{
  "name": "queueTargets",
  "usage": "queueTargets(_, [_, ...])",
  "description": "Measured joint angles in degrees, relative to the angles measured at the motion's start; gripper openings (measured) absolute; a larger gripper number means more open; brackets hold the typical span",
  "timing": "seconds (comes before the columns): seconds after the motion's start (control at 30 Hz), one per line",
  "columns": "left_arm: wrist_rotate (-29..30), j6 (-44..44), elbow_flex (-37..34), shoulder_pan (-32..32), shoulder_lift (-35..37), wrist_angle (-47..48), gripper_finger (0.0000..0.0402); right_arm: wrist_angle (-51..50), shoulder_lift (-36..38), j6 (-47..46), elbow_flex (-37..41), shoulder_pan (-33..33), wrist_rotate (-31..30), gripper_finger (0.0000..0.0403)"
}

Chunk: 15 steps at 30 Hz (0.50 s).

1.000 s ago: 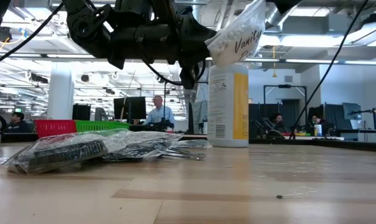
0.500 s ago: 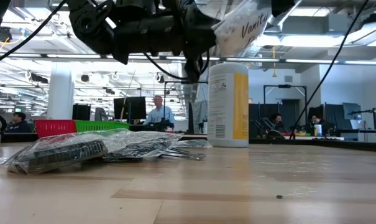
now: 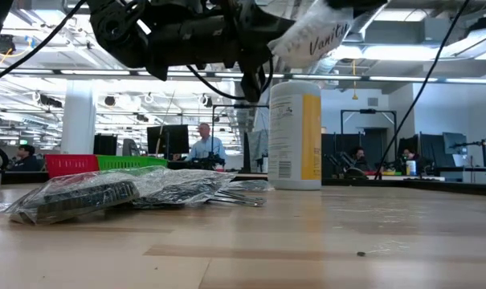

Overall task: Pick & Place Travel size toiletries
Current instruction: Put the white cotton pack into the bottom green bin

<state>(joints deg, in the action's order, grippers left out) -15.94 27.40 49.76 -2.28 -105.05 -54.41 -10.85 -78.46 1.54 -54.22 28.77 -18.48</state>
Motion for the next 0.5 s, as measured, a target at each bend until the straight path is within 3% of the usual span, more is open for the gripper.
queueTargets(0.5, [3.6,-1.6,0.0,0.2,0.0,-0.2,0.0003,-1.3,0.0,-0.1,0.0,-0.2,-0.8,0.0001])
